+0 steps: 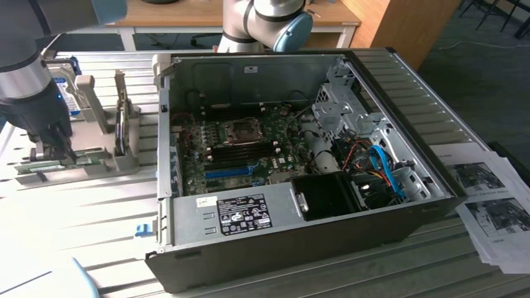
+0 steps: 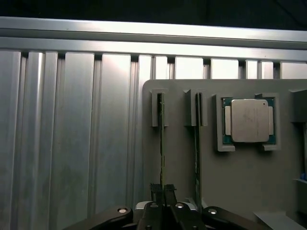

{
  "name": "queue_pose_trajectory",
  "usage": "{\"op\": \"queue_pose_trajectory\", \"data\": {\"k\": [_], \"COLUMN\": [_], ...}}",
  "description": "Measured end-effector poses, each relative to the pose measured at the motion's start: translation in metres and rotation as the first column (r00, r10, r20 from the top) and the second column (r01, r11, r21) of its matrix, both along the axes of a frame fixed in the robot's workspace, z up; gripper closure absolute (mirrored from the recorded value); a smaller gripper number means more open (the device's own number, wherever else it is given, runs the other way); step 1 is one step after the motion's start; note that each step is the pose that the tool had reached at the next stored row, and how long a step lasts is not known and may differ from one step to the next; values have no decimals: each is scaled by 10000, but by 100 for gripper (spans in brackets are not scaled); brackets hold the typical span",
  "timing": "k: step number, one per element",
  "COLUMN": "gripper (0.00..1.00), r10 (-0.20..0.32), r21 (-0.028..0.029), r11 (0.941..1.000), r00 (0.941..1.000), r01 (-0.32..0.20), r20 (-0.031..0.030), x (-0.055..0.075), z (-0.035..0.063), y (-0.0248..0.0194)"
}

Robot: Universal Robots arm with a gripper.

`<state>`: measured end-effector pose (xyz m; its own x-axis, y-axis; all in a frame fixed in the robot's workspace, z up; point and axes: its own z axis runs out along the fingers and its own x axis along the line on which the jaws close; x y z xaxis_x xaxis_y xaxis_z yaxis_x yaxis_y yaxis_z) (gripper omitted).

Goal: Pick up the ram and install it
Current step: 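Pick up the ram and move it above insertion slot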

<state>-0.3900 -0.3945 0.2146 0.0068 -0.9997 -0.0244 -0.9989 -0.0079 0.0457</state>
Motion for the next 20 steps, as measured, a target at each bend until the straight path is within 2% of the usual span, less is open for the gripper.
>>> {"op": "queue_pose_trajectory", "data": {"k": [20], "gripper": [89], "r10": [1], "r21": [0], "r11": [10000], "r00": [10000], "r01": [-1], "r20": [0], "x": [3], "z": [403], "y": [0]}}
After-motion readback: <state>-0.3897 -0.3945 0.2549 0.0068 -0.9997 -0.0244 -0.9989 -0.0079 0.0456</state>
